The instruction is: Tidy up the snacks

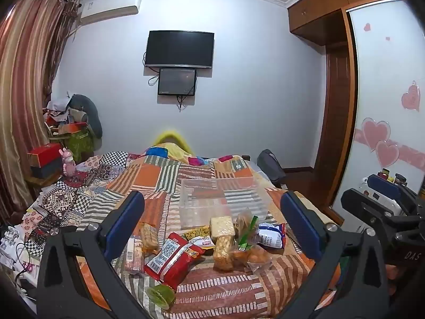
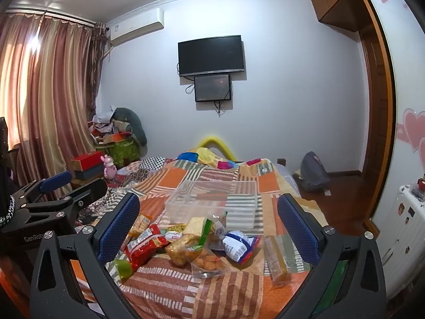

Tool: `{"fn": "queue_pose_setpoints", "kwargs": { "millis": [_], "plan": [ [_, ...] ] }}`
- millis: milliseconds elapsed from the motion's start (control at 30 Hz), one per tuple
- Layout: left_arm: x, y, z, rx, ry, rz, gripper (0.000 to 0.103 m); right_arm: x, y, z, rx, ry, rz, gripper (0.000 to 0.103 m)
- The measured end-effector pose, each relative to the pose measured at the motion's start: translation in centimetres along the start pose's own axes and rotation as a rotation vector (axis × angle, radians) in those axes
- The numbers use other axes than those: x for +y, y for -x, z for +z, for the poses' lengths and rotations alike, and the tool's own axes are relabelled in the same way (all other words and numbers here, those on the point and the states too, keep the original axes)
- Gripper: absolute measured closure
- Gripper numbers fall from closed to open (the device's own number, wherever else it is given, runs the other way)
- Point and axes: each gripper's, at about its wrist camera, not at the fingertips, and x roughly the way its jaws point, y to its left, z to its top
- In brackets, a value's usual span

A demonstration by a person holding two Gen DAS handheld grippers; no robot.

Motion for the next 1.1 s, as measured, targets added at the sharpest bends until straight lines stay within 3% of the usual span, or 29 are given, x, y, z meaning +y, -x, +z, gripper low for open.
{"fn": "queue_pose_setpoints", "kwargs": {
  "millis": [1100],
  "plan": [
    [-0.53,0.65,0.10,-0.003,-0.009,0.006,0.000,0.12,0.00,0.03,-0.005,-0.003,0.002,0.000]
  ]
}}
